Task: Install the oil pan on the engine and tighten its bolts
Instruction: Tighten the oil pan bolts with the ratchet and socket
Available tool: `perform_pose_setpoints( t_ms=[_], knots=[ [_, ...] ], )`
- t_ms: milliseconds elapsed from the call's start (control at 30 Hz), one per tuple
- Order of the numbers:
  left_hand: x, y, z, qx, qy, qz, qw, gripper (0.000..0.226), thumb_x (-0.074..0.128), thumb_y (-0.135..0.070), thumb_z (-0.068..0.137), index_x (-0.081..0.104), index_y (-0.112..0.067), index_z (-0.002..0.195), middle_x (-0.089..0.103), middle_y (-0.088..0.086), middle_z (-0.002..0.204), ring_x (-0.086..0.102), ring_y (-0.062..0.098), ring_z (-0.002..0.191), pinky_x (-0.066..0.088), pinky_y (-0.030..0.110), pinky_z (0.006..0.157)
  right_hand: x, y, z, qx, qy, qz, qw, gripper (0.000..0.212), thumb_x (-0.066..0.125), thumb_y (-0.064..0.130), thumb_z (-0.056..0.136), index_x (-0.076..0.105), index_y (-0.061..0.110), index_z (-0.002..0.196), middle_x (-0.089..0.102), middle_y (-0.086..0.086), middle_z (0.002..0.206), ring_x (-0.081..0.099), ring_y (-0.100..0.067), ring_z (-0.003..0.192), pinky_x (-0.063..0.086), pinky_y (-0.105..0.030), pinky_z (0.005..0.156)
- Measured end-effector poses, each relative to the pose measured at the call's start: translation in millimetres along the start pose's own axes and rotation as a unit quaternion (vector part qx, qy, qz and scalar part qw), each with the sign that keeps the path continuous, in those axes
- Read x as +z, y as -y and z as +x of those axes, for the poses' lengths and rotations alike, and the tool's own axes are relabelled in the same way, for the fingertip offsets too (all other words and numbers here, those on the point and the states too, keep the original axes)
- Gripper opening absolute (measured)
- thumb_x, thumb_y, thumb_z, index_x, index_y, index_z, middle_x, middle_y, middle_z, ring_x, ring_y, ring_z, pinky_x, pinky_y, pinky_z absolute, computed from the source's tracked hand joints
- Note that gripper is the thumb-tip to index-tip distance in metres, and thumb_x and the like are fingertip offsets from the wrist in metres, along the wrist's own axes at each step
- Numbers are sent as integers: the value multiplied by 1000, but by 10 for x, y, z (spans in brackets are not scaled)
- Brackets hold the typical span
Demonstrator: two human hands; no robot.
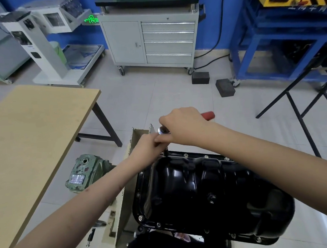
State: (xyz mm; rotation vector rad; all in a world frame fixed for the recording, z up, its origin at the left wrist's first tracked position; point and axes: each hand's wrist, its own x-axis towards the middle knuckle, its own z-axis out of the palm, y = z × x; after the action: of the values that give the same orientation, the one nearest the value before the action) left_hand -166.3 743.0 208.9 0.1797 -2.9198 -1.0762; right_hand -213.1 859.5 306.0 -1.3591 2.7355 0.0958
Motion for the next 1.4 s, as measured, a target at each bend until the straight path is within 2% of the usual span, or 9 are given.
perform_pose_setpoints(
  t_ms=[133,233,467,600,767,1000,1133,1233,1400],
  knots=[
    [-31,-9,-13,72,37,2,997,45,51,-6,87,29,-20,51,32,-2,44,29,17,47,20,27,49,-55,-34,-36,-53,39,38,997,22,51,26,88,57,18,108,60,-6,101,55,-26,96,37,-32,63],
    [-60,-4,-38,100,66,-26,992,33,51,-9,90,42,-12,58,42,11,51,34,17,51,29,17,48,-78,-26,-51,-101,81,81,988,32,52,8,85,57,16,115,61,-6,104,54,-25,98,42,-34,74],
    [-26,60,-36,41,-8,-49,998,48,54,-12,88,28,-28,51,33,-11,42,29,7,43,28,17,44,-38,-27,-35,-20,12,8,1000,35,48,49,88,60,18,99,52,-3,82,54,-25,81,30,-28,60],
    [-33,14,-42,95,28,-3,995,48,51,-5,88,27,-29,54,32,-12,44,31,7,42,25,14,44,-47,-78,-83,-43,37,30,998,24,50,37,90,57,20,105,46,1,79,41,-20,75,30,-30,54],
    [-117,-56,-37,143,75,-22,987,37,49,-11,93,40,-22,59,37,-7,50,36,6,47,30,11,50,-82,-98,-61,-115,98,87,985,30,52,9,87,56,15,116,55,-8,100,52,-26,97,43,-37,80],
    [-33,19,-30,38,45,-4,998,42,48,-12,90,31,-14,52,37,3,49,34,21,54,22,25,46,2,-40,-31,-19,9,1,1000,41,50,52,86,59,13,100,61,-8,94,51,-26,79,26,-28,55],
    [-44,-38,-15,86,52,-4,995,42,47,-3,89,31,-22,55,36,-4,48,34,19,50,23,22,47,-7,-81,-60,-47,39,53,997,26,51,33,89,57,22,112,60,-4,104,54,-26,98,36,-30,64],
    [-72,-57,-31,107,76,-20,991,24,47,-6,90,44,-15,69,45,6,61,39,16,58,33,15,52,-55,-97,-81,-97,94,101,986,40,51,13,88,52,26,125,58,-2,111,51,-24,104,45,-36,80],
    [-46,21,-61,48,48,-51,996,40,50,-9,89,34,-23,55,35,-8,49,31,5,46,32,12,47,-4,-58,-34,-62,29,23,997,32,55,39,87,55,18,110,61,-6,102,57,-27,96,34,-30,62]
  ],
)
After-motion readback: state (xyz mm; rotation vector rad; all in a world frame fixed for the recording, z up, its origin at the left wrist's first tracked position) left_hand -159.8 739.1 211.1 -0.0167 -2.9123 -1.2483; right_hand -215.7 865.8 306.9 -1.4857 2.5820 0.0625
